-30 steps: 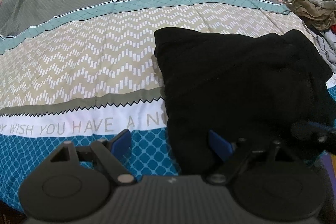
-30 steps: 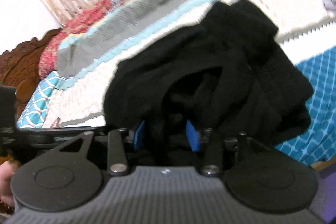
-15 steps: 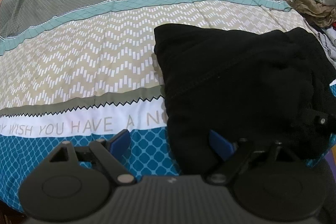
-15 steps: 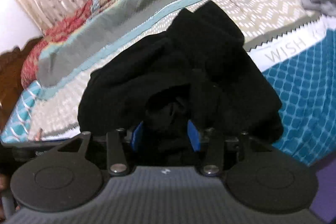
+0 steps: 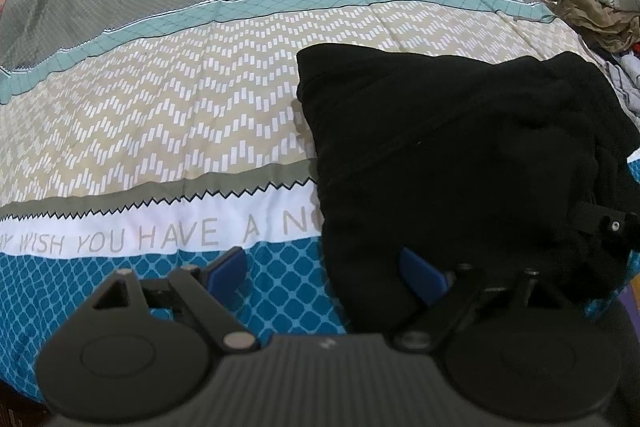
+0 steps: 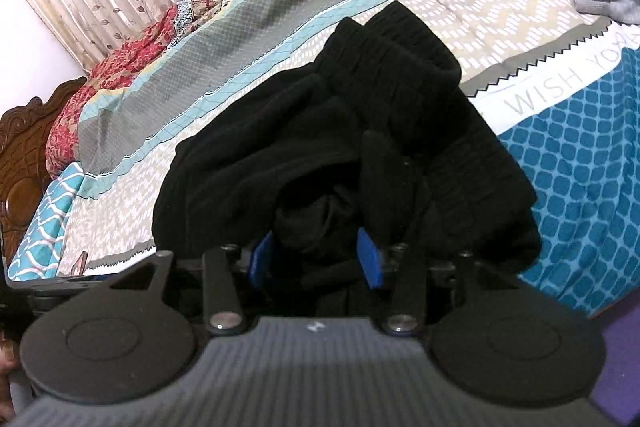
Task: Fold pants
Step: 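Grasp the folded pants edge with the right gripper and lift it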
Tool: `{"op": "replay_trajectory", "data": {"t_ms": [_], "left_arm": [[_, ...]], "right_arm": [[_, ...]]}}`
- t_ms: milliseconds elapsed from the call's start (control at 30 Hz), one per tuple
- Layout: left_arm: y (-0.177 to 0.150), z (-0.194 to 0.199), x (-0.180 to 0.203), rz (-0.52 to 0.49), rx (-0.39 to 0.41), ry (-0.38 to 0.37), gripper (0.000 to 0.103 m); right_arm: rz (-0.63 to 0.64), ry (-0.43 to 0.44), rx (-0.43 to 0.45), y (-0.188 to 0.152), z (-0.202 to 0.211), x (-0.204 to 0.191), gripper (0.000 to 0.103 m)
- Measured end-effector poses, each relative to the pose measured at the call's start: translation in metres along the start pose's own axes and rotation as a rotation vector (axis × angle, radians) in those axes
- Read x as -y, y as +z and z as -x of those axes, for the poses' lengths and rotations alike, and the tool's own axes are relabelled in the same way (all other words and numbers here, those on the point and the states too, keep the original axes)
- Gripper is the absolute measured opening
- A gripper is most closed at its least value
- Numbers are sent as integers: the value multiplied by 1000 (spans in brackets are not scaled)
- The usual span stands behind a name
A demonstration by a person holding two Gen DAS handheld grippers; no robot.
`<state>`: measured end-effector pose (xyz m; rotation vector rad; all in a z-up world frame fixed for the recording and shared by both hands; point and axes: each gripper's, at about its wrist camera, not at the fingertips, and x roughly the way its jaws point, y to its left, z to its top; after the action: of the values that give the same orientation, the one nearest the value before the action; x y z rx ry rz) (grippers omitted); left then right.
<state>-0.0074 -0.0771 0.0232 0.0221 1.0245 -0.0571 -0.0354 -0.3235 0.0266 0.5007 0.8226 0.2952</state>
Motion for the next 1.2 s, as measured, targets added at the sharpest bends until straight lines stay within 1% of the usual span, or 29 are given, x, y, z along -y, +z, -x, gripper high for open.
{"op": "replay_trajectory", "data": {"t_ms": [133,233,333,433,500,533,567,600,633,667,700,800,867,900,933,1000,1033,1067,1100,1167,1200], "left_arm": [[-1,2,-7,31,4,-39,87],[-2,4,-13,61,8,-86,87],[0,8,-19,94,14,-134,88],[2,14,-20,94,44,-143,89],[4,15,-19,91,55,-144,89],[4,16,-20,92,58,-147,89],[5,15,-20,93,60,-150,89],[5,15,-20,96,59,-153,89],[4,14,-20,97,57,-153,89],[4,12,-20,97,54,-154,89],[3,11,-20,97,50,-154,89],[2,7,-21,99,38,-156,89],[2,7,-21,100,34,-157,89],[2,7,-22,98,34,-157,89],[2,7,-23,97,35,-156,89],[2,6,-25,104,34,-155,89],[2,6,-27,110,34,-155,89],[2,6,-28,116,33,-156,89],[2,6,-29,121,34,-157,89],[3,6,-32,129,37,-163,89],[3,6,-33,134,39,-167,89]], "right_arm": [[-5,0,2,-1,-1,0,50],[-9,6,7,0,1,1,50],[-14,53,39,1,12,2,53],[-9,79,109,5,30,3,53],[-8,69,192,12,47,7,55],[-14,62,224,15,53,10,59],[-27,44,264,18,60,15,66],[-42,13,300,21,64,20,70],[-52,-12,318,23,65,25,79],[-72,-41,322,26,65,32,84],[-93,-56,313,28,62,39,84],[-159,-64,252,34,44,58,84],[-162,-77,225,38,31,60,84],[-157,-73,218,38,28,58,84],[-142,-50,199,39,24,54,83],[-89,-60,158,40,17,43,73],[-54,-95,151,39,15,36,57],[0,-135,152,38,14,28,48],[39,-153,156,36,16,22,43],[87,-160,160,35,21,14,33],[101,-157,161,35,24,11,31]]}}
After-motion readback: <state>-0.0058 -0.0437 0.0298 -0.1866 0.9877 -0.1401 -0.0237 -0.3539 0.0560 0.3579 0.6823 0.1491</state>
